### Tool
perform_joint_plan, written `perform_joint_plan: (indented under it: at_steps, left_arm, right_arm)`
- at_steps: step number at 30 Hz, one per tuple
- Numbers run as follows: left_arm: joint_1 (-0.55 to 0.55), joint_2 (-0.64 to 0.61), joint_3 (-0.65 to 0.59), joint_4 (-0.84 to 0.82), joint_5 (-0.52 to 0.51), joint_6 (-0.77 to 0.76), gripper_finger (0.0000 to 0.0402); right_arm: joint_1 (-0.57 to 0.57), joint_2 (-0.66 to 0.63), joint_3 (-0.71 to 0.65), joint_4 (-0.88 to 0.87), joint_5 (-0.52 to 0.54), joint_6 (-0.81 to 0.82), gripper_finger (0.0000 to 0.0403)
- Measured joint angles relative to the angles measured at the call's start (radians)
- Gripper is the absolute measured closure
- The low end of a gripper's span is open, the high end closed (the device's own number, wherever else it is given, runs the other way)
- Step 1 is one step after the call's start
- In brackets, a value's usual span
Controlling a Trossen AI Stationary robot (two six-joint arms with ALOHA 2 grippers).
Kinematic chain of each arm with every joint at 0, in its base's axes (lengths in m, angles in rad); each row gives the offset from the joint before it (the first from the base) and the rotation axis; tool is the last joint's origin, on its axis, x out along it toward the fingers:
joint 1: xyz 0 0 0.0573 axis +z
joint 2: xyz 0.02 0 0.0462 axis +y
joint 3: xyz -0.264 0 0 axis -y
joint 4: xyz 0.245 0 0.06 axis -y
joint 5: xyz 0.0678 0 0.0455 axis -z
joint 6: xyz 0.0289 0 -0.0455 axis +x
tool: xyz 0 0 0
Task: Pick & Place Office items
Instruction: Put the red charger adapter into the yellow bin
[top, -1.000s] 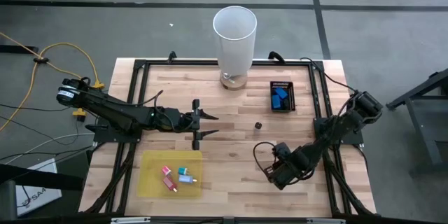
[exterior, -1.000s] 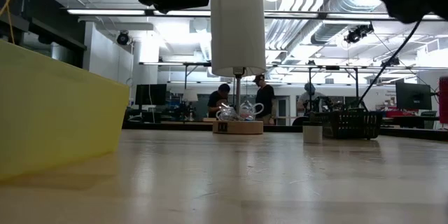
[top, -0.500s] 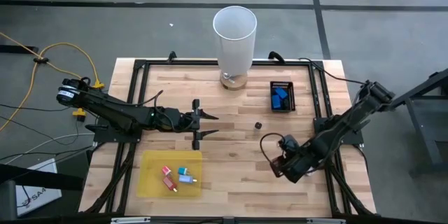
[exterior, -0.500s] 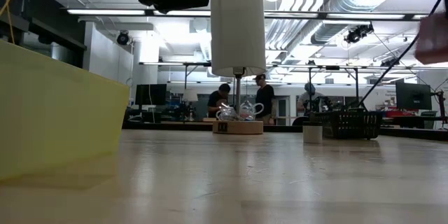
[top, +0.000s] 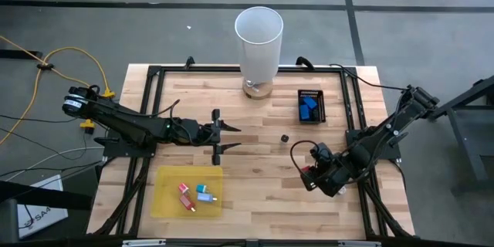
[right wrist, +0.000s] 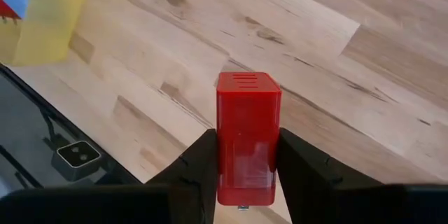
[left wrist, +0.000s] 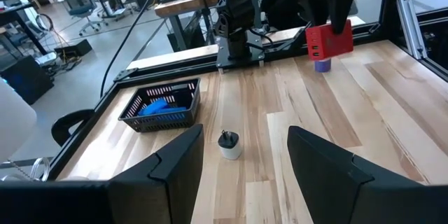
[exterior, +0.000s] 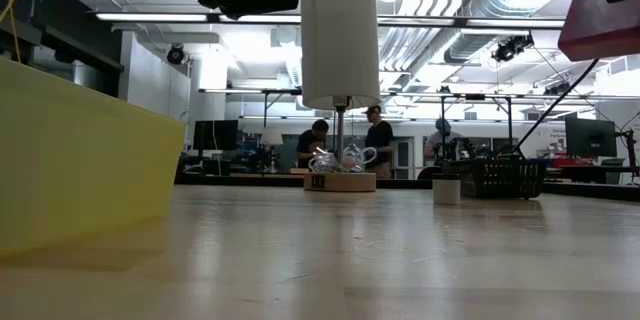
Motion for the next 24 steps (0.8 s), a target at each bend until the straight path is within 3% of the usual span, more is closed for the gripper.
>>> perform_joint_plan:
  at_steps: [14, 24]
  left_arm:
    - [0.000, 0.000, 0.000, 0.000, 0.001, 0.000, 0.0203]
    - [0.000, 0.000, 0.000, 0.000, 0.002, 0.000, 0.0203]
  right_arm:
    - [-0.009, 0.000, 0.000, 0.133, 0.116, -0.110, 0.0293]
    - [-0.099, 0.000, 0.000, 0.242, 0.225, -0.346, 0.0292]
